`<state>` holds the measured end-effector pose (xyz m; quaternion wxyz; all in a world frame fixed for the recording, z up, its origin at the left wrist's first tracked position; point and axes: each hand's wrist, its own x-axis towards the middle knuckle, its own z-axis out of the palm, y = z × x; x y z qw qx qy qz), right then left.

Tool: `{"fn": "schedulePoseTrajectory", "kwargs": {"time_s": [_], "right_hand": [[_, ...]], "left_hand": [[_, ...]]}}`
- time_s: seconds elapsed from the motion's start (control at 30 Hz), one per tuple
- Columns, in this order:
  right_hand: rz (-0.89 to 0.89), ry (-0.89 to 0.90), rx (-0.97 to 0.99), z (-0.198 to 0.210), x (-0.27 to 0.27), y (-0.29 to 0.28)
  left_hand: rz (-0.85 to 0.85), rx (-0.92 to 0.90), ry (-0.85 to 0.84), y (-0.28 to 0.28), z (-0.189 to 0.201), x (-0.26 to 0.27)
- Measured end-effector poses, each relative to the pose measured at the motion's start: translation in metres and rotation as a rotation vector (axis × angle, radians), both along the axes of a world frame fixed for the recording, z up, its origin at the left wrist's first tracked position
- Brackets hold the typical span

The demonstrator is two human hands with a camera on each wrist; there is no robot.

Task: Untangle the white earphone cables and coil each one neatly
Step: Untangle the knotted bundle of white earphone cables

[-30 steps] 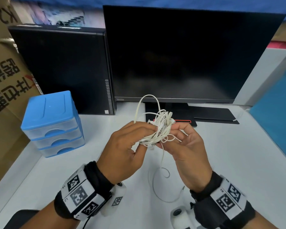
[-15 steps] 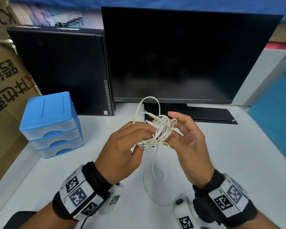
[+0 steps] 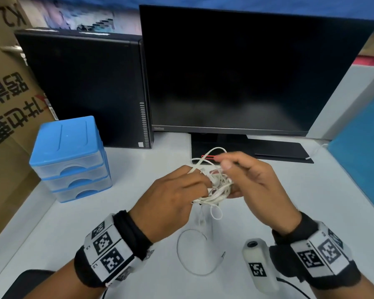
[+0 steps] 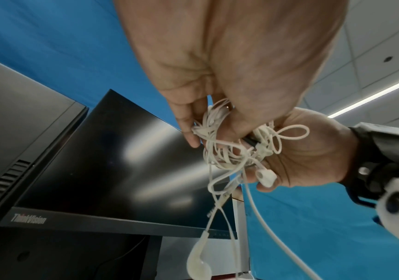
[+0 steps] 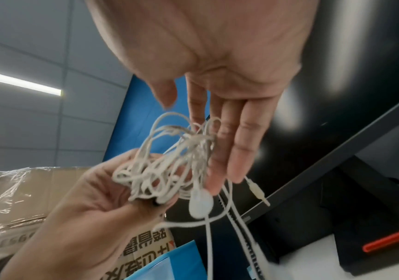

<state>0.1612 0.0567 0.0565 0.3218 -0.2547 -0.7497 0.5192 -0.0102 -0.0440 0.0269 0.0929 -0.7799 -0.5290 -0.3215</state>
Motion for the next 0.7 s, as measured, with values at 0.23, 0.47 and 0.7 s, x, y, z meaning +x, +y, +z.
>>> {"fn": "schedulePoseTrajectory", "kwargs": {"time_s": [0.23, 0.47, 0.7], "right_hand": [[-0.236, -0.147, 0.333, -0.008, 0.007, 0.014], [-0.252, -0.382, 0.559, -0.009, 0.005, 0.011], [-0.047, -0.102, -0.032, 0.000, 0.004, 0.011]], "left_hand": [[0.007, -0.135, 0.040, 0.001, -0.002, 0.002], [-0.016, -0.315, 0.039, -0.004, -0.003, 0.004], [-0.011, -0.248, 0.054, -0.004, 0.003, -0.003]]}}
